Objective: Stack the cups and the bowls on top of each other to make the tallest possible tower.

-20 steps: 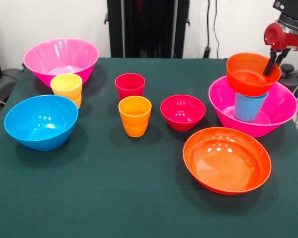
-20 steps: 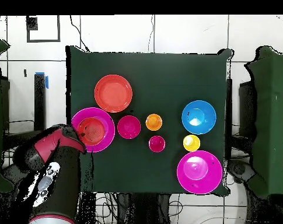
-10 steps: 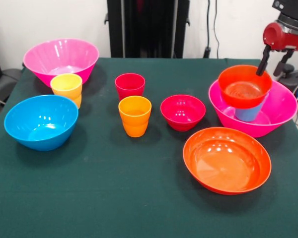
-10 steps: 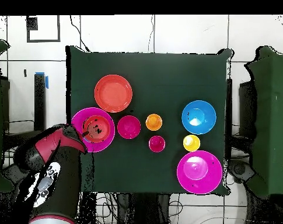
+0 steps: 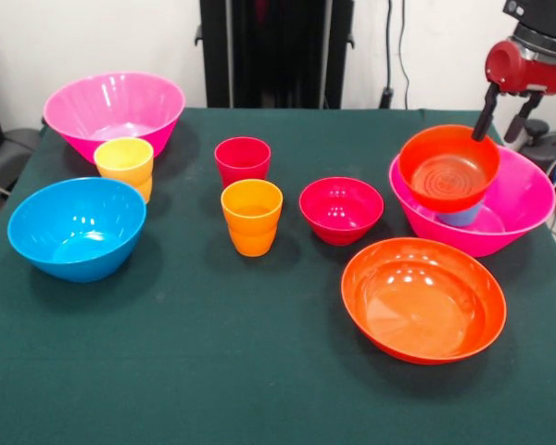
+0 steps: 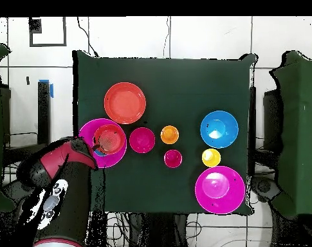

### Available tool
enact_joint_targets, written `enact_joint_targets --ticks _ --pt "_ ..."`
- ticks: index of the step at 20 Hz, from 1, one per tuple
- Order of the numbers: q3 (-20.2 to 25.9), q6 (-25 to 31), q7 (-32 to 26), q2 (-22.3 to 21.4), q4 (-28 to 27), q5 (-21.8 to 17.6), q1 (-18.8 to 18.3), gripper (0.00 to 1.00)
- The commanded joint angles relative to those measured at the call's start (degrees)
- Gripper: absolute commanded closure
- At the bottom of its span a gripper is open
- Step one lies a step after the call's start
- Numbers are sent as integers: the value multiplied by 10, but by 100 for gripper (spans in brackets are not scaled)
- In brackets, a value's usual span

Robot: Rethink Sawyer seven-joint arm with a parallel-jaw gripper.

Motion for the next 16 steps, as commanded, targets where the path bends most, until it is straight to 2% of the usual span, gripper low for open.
enact_joint_targets --ticks 1,7,8,16 --pt "32 19 77 12 -5 19 -7 0" --pt "31 22 80 11 1 22 -6 0" --pt "30 21 80 11 1 22 -5 100" --pt "29 16 81 11 2 24 -5 100"
